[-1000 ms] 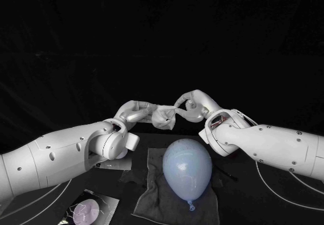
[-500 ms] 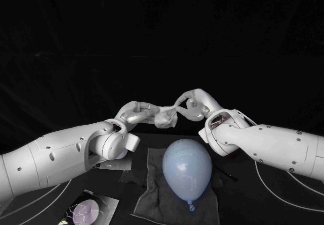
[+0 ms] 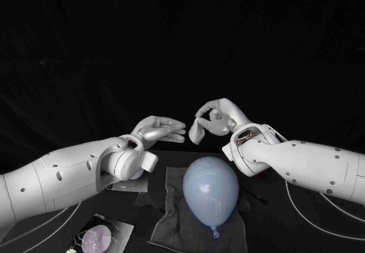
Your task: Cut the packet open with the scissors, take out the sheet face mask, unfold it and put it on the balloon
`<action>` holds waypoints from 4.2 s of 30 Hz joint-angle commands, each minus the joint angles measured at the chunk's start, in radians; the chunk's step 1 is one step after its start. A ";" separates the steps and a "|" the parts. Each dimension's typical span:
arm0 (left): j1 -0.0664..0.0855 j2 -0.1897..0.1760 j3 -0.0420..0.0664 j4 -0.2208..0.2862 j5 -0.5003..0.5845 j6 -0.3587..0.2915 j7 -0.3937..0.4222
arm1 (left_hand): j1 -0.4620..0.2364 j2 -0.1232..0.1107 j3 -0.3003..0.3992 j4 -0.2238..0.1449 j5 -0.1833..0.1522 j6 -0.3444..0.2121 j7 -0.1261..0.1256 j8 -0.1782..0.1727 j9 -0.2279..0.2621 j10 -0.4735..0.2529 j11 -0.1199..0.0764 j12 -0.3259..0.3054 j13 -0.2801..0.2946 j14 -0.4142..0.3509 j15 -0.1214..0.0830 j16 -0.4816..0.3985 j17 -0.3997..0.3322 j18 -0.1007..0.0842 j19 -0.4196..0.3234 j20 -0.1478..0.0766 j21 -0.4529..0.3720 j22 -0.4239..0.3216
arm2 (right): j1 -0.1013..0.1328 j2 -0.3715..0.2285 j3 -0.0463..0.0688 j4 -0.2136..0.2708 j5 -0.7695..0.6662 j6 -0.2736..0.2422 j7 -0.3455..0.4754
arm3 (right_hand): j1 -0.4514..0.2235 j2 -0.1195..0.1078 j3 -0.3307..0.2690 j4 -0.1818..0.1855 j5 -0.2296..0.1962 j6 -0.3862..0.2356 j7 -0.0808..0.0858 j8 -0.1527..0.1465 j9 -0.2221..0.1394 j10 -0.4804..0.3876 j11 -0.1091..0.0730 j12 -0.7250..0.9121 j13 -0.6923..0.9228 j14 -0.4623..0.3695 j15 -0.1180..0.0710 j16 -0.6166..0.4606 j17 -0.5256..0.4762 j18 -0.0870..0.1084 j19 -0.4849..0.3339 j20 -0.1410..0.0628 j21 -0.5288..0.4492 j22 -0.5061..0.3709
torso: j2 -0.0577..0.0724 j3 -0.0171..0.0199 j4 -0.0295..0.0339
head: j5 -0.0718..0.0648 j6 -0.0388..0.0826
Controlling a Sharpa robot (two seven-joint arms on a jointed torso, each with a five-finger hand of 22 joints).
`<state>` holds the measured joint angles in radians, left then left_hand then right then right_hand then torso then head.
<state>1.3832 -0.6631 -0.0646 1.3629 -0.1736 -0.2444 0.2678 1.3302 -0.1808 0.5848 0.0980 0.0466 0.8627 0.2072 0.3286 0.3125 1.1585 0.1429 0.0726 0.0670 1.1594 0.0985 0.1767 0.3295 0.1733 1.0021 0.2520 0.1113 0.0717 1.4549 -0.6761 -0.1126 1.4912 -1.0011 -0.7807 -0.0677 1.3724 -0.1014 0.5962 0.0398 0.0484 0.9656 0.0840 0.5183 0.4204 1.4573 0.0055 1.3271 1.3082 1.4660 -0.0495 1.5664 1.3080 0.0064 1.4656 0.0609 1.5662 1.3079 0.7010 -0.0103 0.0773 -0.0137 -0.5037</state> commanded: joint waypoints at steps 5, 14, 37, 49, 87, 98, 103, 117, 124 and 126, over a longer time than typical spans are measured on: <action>0.001 0.002 0.001 -0.003 0.042 0.018 -0.021 | -0.004 -0.020 -0.018 0.008 0.004 0.008 -0.008 -0.001 -0.002 0.015 -0.004 0.003 0.001 -0.002 -0.007 0.000 0.005 0.011 -0.009 0.004 0.000 -0.003 | 0.001 0.000 0.002 0.006 0.022 -0.032 0.046 | -0.003 0.008 0.000 -0.007 0.000 0.009 -0.001 0.004 0.001 0.009 0.000 0.007 0.129 0.105 -0.007 0.004 0.263 -0.006 0.105 -0.008 0.005 0.263 | 0.000 0.0001 0.0005 | 0.000 0.002; 0.001 0.006 0.001 -0.006 0.012 0.005 -0.032 | 0.012 -0.041 -0.037 0.008 0.002 0.021 -0.004 -0.005 -0.006 -0.001 0.003 -0.011 -0.003 -0.030 0.002 -0.011 0.009 0.009 -0.030 0.013 -0.011 -0.005 | 0.001 -0.001 0.002 0.007 0.024 -0.028 0.047 | -0.003 0.008 0.001 -0.008 0.000 0.009 -0.001 0.005 0.001 0.009 0.000 0.007 0.130 0.105 -0.007 0.004 0.263 -0.006 0.105 -0.008 0.005 0.263 | 0.000 -0.0005 0.0001 | 0.000 0.003; -0.001 0.041 0.000 -0.022 -0.090 0.014 -0.065 | 0.086 -0.018 -0.345 0.086 0.003 -0.095 -0.033 -0.080 -0.044 -0.212 0.066 0.007 -0.001 -0.233 0.068 -0.008 -0.006 -0.005 -0.142 0.038 -0.032 -0.001 | 0.001 -0.001 0.002 0.035 0.022 -0.026 0.056 | -0.003 0.008 0.002 -0.010 0.000 0.008 0.000 0.005 0.002 0.009 0.000 0.007 0.130 0.105 -0.007 0.004 0.263 -0.006 0.105 -0.008 0.005 0.263 | 0.000 -0.0002 -0.0001 | 0.001 0.005; -0.001 0.052 0.000 -0.027 -0.093 0.032 -0.067 | 0.166 0.013 -0.400 0.080 0.003 -0.108 -0.032 -0.083 -0.047 -0.181 0.051 0.039 0.001 -0.213 0.053 0.047 0.004 -0.003 -0.143 0.038 -0.025 0.000 | 0.001 -0.002 0.002 0.043 0.016 -0.025 0.059 | -0.003 0.008 0.002 -0.010 0.000 0.008 0.000 0.005 0.002 0.009 0.000 0.007 0.130 0.105 -0.007 0.004 0.263 -0.006 0.105 -0.008 0.005 0.263 | 0.000 -0.0003 0.0005 | 0.001 0.005; -0.004 0.029 0.000 -0.024 0.043 0.025 -0.007 | 0.255 0.057 -0.261 0.105 0.003 0.148 -0.088 0.110 0.032 -0.090 -0.076 0.501 0.257 -0.183 -0.043 0.355 0.156 0.010 -0.046 0.004 0.074 0.026 | -0.001 0.004 0.002 0.007 -0.016 0.009 0.012 | -0.005 0.008 0.004 -0.013 0.000 0.006 0.000 0.007 0.003 0.008 0.001 0.005 0.129 0.105 -0.007 0.004 0.263 -0.006 0.105 -0.008 0.005 0.263 | 0.000 -0.0001 0.0002 | 0.000 0.003; -0.004 0.033 0.000 -0.027 0.079 -0.008 0.005 | 0.257 0.084 -0.215 0.108 0.004 0.149 -0.089 0.123 0.043 -0.116 -0.076 0.523 0.271 -0.205 -0.042 0.369 0.158 0.008 -0.058 0.006 0.078 0.027 | -0.003 0.003 0.001 0.005 -0.027 0.035 -0.003 | -0.005 0.008 0.004 -0.013 0.000 0.006 0.000 0.007 0.003 0.008 0.001 0.005 0.129 0.105 -0.007 0.004 0.263 -0.006 0.105 -0.008 0.005 0.263 | 0.000 0.0001 -0.0002 | 0.000 0.003; -0.004 0.025 0.000 -0.027 0.068 -0.028 0.011 | 0.250 0.072 -0.178 0.098 0.004 0.136 -0.082 0.143 0.062 -0.145 -0.065 0.513 0.265 -0.256 -0.027 0.370 0.155 0.002 -0.093 0.018 0.070 0.024 | -0.005 -0.002 0.000 -0.001 -0.036 0.048 -0.010 | -0.006 0.008 0.005 -0.015 0.000 0.005 0.001 0.007 0.003 0.008 0.001 0.004 0.129 0.105 -0.007 0.004 0.263 -0.006 0.105 -0.008 0.005 0.263 | 0.000 0.0001 -0.0006 | -0.001 0.003; 0.017 0.003 0.003 -0.019 -0.140 0.018 -0.018 | 0.222 0.060 -0.114 0.056 0.004 0.117 -0.068 0.166 0.085 -0.181 -0.052 0.516 0.261 -0.329 -0.014 0.428 0.174 0.003 -0.119 0.024 0.087 0.035 | -0.014 -0.014 -0.004 -0.016 -0.059 0.101 -0.046 | -0.007 0.007 0.005 -0.016 0.000 0.004 0.001 0.008 0.003 0.004 0.001 -0.005 0.124 0.105 -0.006 0.004 0.263 -0.006 0.105 -0.008 0.005 0.263 | 0.000 0.0002 -0.0007 | -0.007 0.001; 0.038 0.010 0.003 -0.025 -0.161 0.034 -0.025 | 0.199 0.059 -0.091 0.042 0.004 0.106 -0.063 0.176 0.096 -0.200 -0.043 0.503 0.248 -0.362 -0.005 0.448 0.176 0.000 -0.139 0.028 0.090 0.038 | -0.016 -0.012 -0.005 -0.021 -0.071 0.118 -0.055 | -0.007 0.006 0.006 -0.018 0.000 0.003 0.001 0.008 0.003 0.003 0.001 -0.006 0.123 0.105 -0.006 0.004 0.263 -0.006 0.105 -0.008 0.005 0.263 | 0.000 0.0000 -0.0001 | -0.006 0.000; 0.042 0.013 0.003 -0.028 -0.163 0.035 -0.026 | 0.194 0.059 -0.085 0.039 0.003 0.104 -0.062 0.179 0.098 -0.203 -0.041 0.498 0.244 -0.369 -0.004 0.452 0.175 -0.001 -0.144 0.029 0.090 0.039 | -0.017 -0.011 -0.006 -0.021 -0.072 0.124 -0.056 | -0.007 0.006 0.006 -0.018 0.000 0.003 0.001 0.008 0.003 0.003 0.001 -0.006 0.123 0.105 -0.006 0.004 0.263 -0.006 0.105 -0.008 0.005 0.263 | 0.000 0.0002 0.0000 | -0.006 -0.002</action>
<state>1.4219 -0.6528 -0.0634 1.3361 -0.3024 -0.2339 0.2421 1.5351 -0.1225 0.4963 0.1376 0.0477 0.9695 0.1426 0.5031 0.3666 0.9629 0.1017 0.5741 0.3110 0.7949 0.0950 0.6237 0.5047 0.1617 0.8627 0.2805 0.1958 0.1093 1.4391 -0.6864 -0.1181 1.4725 -1.0496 -0.6863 -0.1058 1.3681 -0.0974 0.6033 0.0273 0.0459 0.9640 0.0861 0.5224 0.4227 1.4575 0.0019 1.3261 1.3089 1.4645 -0.0480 1.5663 1.3074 0.0064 1.4639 0.0552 1.5673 1.3079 0.7005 -0.0101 0.0770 -0.0197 -0.5043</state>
